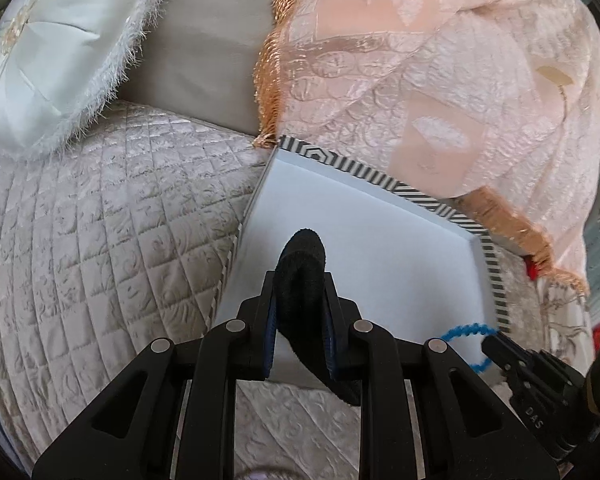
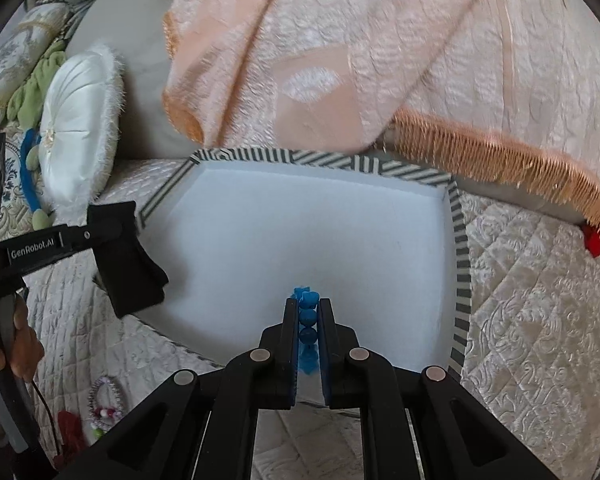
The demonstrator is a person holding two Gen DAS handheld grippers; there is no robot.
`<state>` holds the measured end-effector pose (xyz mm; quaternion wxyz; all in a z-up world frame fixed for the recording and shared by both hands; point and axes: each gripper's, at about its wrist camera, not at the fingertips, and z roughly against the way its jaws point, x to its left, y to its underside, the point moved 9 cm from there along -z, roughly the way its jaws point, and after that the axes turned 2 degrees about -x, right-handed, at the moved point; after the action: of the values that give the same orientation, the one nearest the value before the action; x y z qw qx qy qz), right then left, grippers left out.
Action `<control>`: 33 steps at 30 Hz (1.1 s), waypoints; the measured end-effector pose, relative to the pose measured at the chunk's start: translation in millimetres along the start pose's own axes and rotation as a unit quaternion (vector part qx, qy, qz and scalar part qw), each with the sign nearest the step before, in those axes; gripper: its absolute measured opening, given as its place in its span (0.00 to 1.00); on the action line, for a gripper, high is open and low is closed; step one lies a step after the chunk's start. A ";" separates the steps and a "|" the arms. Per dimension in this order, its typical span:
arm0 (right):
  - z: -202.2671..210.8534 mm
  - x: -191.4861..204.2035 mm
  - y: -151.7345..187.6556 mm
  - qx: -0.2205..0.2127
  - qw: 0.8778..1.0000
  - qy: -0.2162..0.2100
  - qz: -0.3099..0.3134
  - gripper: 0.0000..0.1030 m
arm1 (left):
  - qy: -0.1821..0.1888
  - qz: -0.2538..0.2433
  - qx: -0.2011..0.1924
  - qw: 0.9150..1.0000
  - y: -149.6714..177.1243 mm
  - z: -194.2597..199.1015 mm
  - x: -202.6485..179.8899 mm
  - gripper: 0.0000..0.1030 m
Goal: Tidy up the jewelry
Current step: 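Carry both items into the striped tray and open both tools to release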
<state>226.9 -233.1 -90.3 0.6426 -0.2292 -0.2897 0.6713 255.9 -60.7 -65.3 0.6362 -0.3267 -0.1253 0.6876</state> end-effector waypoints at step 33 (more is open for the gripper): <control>15.0 -21.7 93.8 0.132 0.991 -0.025 0.020 0.07 | -0.059 -0.077 0.090 0.991 52.2 -12.6 14.7 0.18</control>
<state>149.8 -256.7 -144.9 0.6466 -0.1309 -0.2096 0.7217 222.5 -58.0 -109.8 0.7052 -0.2163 -0.1252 0.6635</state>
